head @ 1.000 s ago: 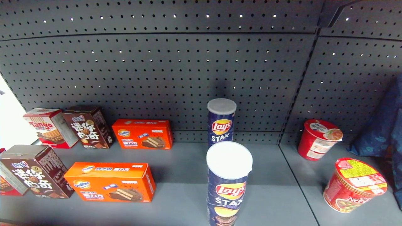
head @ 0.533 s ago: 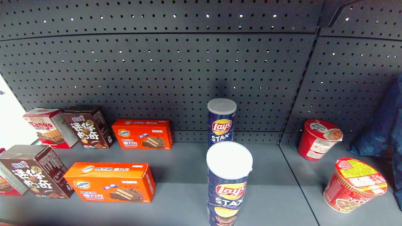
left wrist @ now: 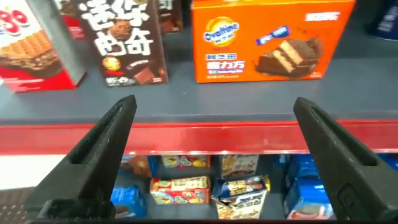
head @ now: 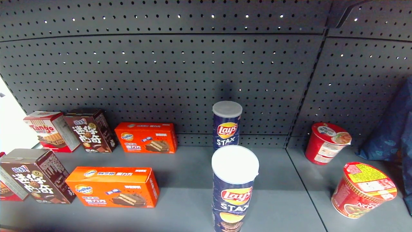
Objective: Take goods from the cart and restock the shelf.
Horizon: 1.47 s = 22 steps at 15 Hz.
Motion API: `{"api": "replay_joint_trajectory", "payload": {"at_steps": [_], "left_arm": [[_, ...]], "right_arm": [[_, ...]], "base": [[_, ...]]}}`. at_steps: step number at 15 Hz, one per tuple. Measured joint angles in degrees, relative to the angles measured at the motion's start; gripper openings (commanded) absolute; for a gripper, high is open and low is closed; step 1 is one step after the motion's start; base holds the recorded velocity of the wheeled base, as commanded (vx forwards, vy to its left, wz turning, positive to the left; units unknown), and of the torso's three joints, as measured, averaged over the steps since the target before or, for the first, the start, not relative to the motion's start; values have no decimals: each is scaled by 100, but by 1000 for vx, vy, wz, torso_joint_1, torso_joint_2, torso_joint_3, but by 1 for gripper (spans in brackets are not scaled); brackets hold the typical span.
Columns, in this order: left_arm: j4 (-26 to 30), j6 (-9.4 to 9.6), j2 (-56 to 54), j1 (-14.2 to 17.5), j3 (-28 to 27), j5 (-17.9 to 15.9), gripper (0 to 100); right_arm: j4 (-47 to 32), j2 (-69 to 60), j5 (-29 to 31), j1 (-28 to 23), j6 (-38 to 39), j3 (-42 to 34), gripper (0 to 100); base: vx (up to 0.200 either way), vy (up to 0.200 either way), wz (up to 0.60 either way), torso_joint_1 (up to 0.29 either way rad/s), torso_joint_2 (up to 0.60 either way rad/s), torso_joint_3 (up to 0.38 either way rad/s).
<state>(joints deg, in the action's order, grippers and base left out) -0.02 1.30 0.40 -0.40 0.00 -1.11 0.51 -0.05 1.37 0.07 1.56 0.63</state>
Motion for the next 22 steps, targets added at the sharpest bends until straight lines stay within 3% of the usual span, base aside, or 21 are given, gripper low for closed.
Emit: {"api": "replay_joint_trajectory", "payload": {"at_steps": [1, 2, 3, 4, 5, 22], "left_arm": [[2, 46, 1, -1, 0, -332, 100], [2, 26, 1, -4, 0, -357, 100], [2, -62, 1, 0, 0, -121, 100], [-2, -130, 1, 7, 0, 335, 100], [-11, -166, 1, 13, 0, 430, 100], [-13, -174, 1, 13, -2, 256, 100]], "right_arm": [[-20, 0, -393, 0, -85, -26, 100], [-20, -2, -361, 0, -101, -34, 100], [-24, -2, -322, 0, -116, -43, 100], [-24, -2, -315, 0, -121, -48, 100], [-24, -2, -311, -2, -116, -52, 100], [-29, -2, -302, 0, -123, -63, 100]], "base": [[0, 0, 0, 0, 0, 0], [0, 0, 0, 0, 0, 0], [0, 0, 0, 0, 0, 0], [0, 0, 0, 0, 0, 0], [0, 0, 0, 0, 0, 0], [-12, 0, 0, 0, 0, 0]]}}
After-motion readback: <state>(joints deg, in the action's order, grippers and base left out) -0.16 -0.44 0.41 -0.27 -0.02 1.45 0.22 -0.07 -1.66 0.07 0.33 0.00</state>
